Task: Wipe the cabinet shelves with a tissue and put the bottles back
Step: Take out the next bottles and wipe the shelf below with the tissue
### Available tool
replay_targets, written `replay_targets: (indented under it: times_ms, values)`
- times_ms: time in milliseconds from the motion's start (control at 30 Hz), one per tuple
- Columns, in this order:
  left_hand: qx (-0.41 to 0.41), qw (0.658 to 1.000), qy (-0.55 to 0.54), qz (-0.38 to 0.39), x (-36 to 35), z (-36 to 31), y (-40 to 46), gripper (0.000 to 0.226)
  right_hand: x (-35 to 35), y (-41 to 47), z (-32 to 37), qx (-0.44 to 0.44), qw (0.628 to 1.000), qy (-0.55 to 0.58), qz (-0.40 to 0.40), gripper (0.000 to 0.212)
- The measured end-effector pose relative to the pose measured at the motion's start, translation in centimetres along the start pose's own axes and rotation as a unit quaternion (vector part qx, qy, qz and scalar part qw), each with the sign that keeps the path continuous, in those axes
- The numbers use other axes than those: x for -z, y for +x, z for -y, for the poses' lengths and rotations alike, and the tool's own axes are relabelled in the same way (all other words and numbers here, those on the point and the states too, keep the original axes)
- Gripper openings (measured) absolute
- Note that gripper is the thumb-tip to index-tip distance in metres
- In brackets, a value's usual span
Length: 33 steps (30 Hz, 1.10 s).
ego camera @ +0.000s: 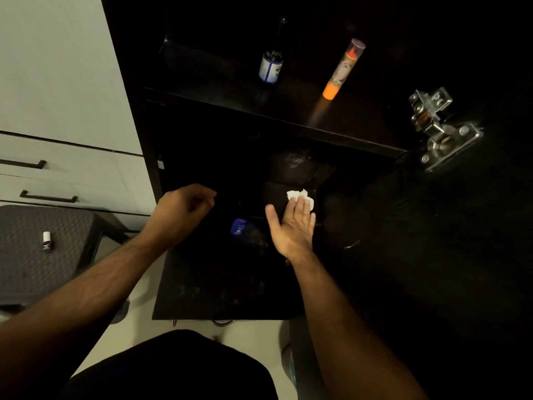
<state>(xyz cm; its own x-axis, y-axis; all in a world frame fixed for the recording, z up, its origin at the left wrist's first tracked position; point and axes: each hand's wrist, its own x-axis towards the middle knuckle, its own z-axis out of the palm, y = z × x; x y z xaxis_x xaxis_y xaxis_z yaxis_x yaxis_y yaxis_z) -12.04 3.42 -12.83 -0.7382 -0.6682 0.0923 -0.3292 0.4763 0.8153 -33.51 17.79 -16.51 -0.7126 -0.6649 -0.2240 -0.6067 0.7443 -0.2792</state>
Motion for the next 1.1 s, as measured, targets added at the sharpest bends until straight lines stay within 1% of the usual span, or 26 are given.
replay_targets:
  times_ms: [33,100,167,233,300,367,433,500,567,600,667,733,800,900,933,1000,1067,1100]
  values:
    - [-0.002,1.000,-0.001,0.003,-0.1,0.0,-0.1,0.023,-0.6,-0.4,1.3,0.017,1.000,0.008,-0.003,0.100]
    - [-0.012,1.000,0.005,0.004,-0.1,-0.2,-0.1,0.024,-2.2,-1.9,3.3,0.092,0.996,0.017,0.003,0.105]
    - [-0.020,1.000,0.010,0.007,0.1,0.0,-0.1,0.023,-2.7,-3.1,3.2,0.136,0.990,0.017,0.013,0.102]
    - [-0.022,1.000,0.005,0.011,0.6,0.1,0.0,0.022,-1.6,-2.7,1.2,0.114,0.993,-0.013,-0.002,0.094]
    - [-0.021,1.000,0.003,0.008,0.9,0.2,-0.1,0.021,0.1,-1.6,-0.5,0.047,0.998,-0.033,-0.006,0.089]
    - [-0.020,1.000,0.007,0.008,1.0,0.3,-0.3,0.022,1.5,-0.2,-0.5,-0.009,1.000,-0.017,0.021,0.090]
    - [-0.018,1.000,0.013,0.012,1.0,0.1,-0.5,0.023,1.4,0.9,1.4,-0.014,1.000,0.001,0.024,0.094]
    - [-0.025,0.999,0.038,0.011,1.0,-0.2,-0.8,0.026,0.5,1.2,3.8,0.034,0.999,0.020,0.033,0.097]
    - [-0.049,0.993,0.110,0.004,1.0,-0.2,-1.3,0.033,-0.6,0.6,5.1,0.111,0.992,0.031,0.046,0.100]
    - [-0.061,0.987,0.148,0.006,1.1,-0.2,-1.5,0.038,-1.1,0.1,5.0,0.140,0.988,0.028,0.055,0.099]
    - [-0.074,0.977,0.199,0.020,1.2,-0.1,-2.0,0.050,-1.2,-0.3,3.0,0.161,0.986,0.005,0.051,0.093]
    - [-0.080,0.968,0.235,0.026,1.2,0.3,-2.6,0.059,-0.3,0.3,0.7,0.130,0.991,-0.026,0.036,0.090]
    - [-0.087,0.958,0.269,0.037,0.8,0.8,-2.9,0.068,0.7,1.3,0.0,0.072,0.996,-0.033,0.041,0.089]
    - [-0.074,0.945,0.312,0.062,-0.4,1.7,-3.1,0.077,0.7,2.2,2.8,0.026,0.999,-0.016,0.042,0.090]
    - [-0.068,0.942,0.321,0.065,-0.7,2.0,-3.2,0.079,0.3,2.0,4.0,0.038,0.998,-0.012,0.045,0.092]
    - [-0.060,0.938,0.335,0.069,-1.4,2.6,-3.6,0.080,-0.7,0.9,5.3,0.106,0.993,-0.012,0.051,0.097]
    - [-0.058,0.932,0.351,0.064,-1.7,3.2,-4.1,0.081,-1.2,-0.2,4.8,0.170,0.983,-0.008,0.063,0.102]
    - [-0.059,0.928,0.361,0.064,-1.7,3.5,-4.4,0.082,-1.1,-0.4,3.9,0.182,0.981,-0.011,0.068,0.101]
